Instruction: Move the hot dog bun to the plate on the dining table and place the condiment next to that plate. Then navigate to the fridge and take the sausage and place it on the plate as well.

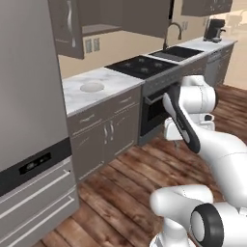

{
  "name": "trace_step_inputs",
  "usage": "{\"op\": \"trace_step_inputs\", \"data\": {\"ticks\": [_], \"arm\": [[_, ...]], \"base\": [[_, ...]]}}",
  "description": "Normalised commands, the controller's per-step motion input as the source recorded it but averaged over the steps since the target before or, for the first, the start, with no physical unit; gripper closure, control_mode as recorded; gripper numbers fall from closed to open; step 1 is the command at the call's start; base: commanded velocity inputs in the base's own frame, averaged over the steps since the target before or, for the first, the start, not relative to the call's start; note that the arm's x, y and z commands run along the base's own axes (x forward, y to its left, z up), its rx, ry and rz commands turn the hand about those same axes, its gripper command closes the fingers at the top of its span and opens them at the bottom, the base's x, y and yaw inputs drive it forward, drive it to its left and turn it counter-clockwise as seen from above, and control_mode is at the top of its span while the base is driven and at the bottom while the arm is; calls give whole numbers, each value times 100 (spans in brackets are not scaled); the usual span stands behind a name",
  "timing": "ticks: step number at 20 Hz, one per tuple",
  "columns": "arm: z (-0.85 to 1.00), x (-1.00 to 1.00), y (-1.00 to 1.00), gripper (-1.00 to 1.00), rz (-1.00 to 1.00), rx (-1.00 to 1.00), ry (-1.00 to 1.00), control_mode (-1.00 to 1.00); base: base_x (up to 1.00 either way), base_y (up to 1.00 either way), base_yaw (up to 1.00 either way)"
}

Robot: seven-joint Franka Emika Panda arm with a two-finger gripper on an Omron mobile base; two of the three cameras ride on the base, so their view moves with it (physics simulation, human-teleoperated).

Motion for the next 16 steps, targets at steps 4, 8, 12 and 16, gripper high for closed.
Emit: {"op": "trace_step_inputs", "data": {"ticks": [4, 8, 12, 16], "arm": [[0, 0, 0, -100, 0, 0, 0, 100], [0, 0, 0, -100, 0, 0, 0, 100], [0, 0, 0, -100, 0, 0, 0, 100], [0, 0, 0, -100, 0, 0, 0, 100]], "base": [[100, -7, 0], [100, -19, 10], [100, -32, 21], [96, -41, 33]]}}
